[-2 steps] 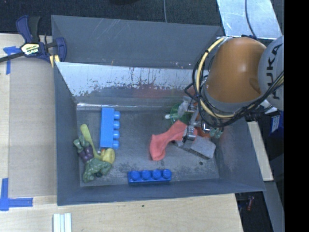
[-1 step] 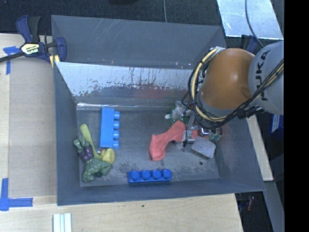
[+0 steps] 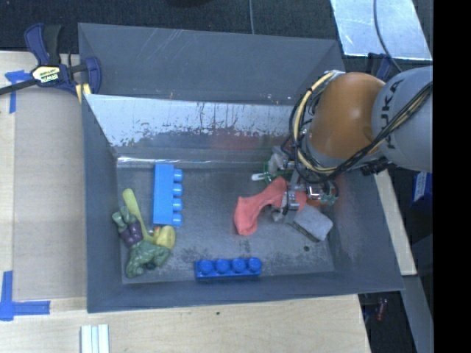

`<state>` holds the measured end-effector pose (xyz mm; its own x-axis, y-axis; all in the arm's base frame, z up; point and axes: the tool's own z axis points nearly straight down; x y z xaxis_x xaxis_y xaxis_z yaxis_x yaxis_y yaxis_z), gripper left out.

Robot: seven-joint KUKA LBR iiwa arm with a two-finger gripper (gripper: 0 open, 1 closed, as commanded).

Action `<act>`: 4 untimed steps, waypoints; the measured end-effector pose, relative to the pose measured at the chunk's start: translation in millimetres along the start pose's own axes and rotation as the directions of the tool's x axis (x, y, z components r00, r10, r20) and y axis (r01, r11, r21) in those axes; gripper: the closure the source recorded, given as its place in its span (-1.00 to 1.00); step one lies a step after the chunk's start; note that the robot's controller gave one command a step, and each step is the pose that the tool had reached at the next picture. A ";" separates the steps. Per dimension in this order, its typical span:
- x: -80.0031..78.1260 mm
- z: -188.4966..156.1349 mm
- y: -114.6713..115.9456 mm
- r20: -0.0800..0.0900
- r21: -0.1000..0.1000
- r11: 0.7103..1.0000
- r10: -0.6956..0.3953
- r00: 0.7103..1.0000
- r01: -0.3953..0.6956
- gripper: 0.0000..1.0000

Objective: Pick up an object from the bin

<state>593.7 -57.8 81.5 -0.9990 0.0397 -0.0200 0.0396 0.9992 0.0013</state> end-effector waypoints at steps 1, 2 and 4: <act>23.7 9.9 20.4 0.002 -0.003 0.975 -0.220 0.975 0.220 1.00; 23.7 9.9 20.3 0.002 -0.003 0.976 -0.219 0.976 0.219 1.00; 38.7 -126.7 15.7 -0.007 -0.005 0.991 -0.134 0.991 0.134 1.00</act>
Offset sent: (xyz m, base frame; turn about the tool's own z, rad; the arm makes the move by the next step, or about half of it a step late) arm 0.0000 0.0000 0.0000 0.0000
